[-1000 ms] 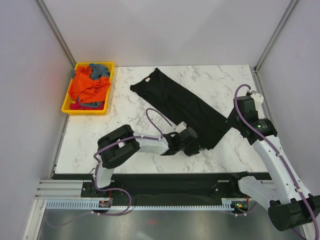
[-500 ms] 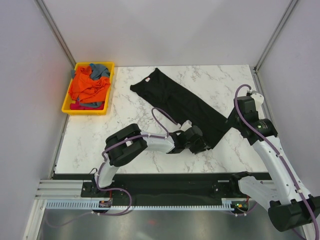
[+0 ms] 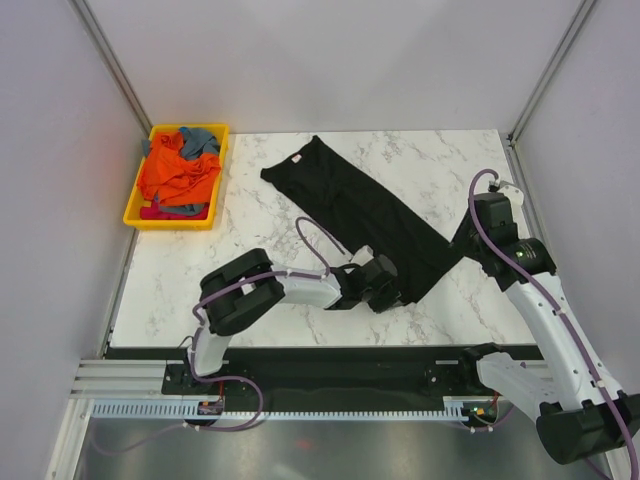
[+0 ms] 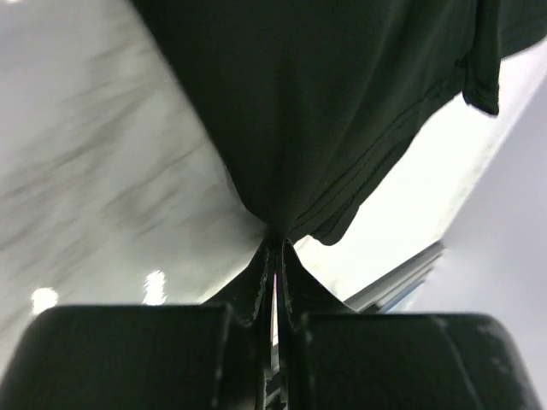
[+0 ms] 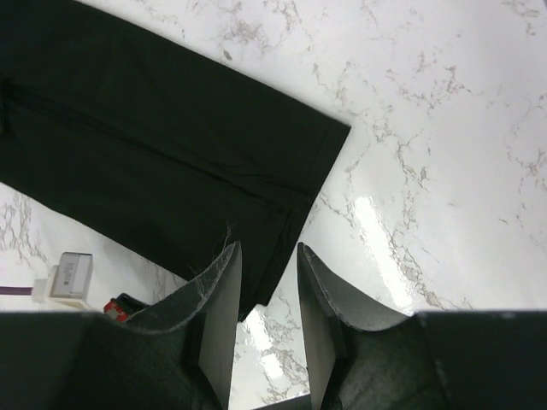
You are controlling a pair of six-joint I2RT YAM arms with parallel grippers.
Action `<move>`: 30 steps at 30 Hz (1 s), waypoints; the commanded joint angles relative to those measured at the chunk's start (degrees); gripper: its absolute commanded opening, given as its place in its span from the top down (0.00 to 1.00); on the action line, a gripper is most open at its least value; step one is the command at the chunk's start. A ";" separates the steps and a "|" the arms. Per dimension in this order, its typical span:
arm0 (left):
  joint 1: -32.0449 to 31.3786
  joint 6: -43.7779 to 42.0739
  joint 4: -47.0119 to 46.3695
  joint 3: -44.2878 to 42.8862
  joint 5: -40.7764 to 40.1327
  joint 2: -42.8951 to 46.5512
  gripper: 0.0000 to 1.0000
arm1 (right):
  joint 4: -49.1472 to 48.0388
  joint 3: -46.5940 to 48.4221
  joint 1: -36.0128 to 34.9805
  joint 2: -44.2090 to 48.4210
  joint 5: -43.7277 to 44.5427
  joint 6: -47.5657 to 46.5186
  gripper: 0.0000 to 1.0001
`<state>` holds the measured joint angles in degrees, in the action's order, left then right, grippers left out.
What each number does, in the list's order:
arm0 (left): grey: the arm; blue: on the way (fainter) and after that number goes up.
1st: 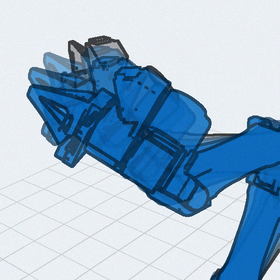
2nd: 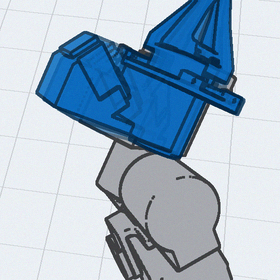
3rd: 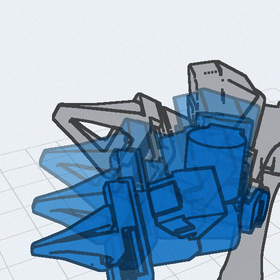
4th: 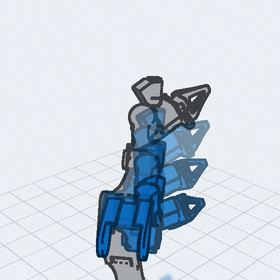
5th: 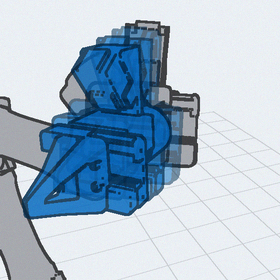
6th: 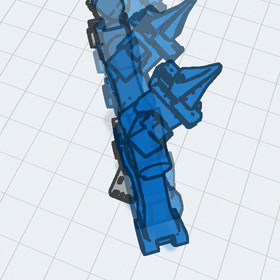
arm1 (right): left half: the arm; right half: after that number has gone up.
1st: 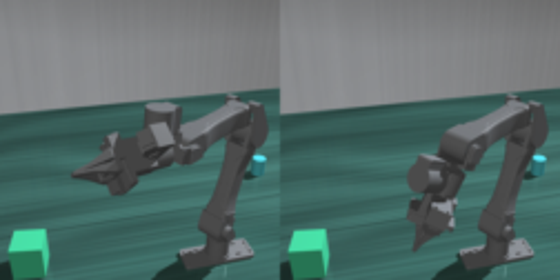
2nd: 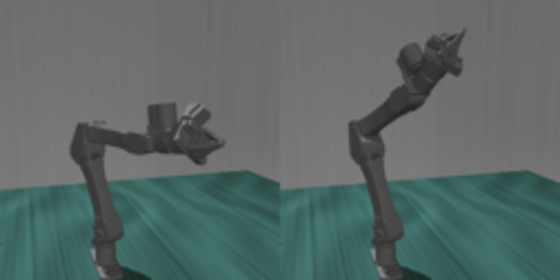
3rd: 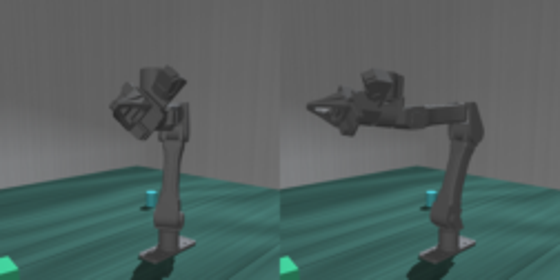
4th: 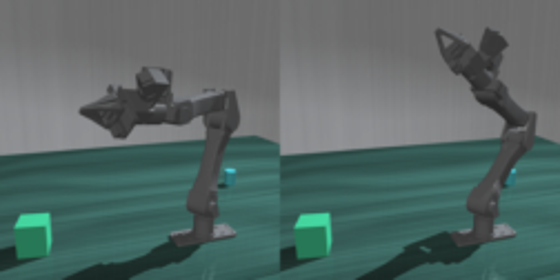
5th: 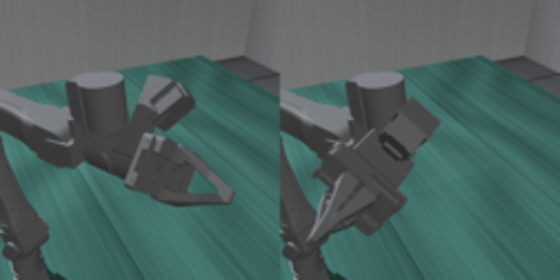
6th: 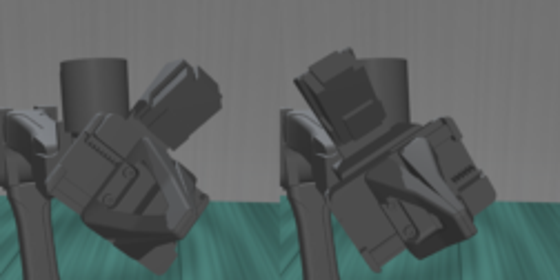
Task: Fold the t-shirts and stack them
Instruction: Fold the tshirt
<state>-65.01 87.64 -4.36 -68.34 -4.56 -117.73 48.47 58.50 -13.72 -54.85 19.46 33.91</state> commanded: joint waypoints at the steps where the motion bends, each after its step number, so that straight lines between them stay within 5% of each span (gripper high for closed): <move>1: -0.38 -3.08 10.15 6.44 -2.13 8.54 0.98 | -1.27 -0.32 0.09 -0.43 -4.95 -3.85 0.59; 8: -0.55 -3.18 11.74 29.00 1.47 24.01 0.98 | -6.09 -5.74 0.09 -3.59 -18.74 -9.56 0.58; 14: -0.55 -3.70 18.74 39.24 2.28 33.78 0.98 | -12.41 -15.32 -0.08 -4.13 -26.84 -9.30 0.59; 19: -0.47 -5.98 27.73 40.47 -0.10 43.45 0.91 | -15.76 -19.47 -1.31 -5.62 -29.66 -6.32 0.59; 21: -0.47 -6.86 30.19 39.43 0.69 45.39 0.66 | -17.08 -21.40 -1.93 -6.67 -29.92 -4.48 0.59; 24: 1.37 -11.15 33.00 34.08 0.25 48.12 0.47 | -19.90 -23.60 -4.30 -8.60 -30.10 -1.93 0.59; 30: 23.74 -32.66 35.12 21.68 1.14 45.58 0.53 | -22.98 -25.37 -9.31 -11.86 -28.26 0.10 0.59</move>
<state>-50.24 69.43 28.56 -40.47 -1.45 -71.42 29.23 33.32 -21.80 -66.13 -9.41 31.79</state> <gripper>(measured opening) 0.485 0.411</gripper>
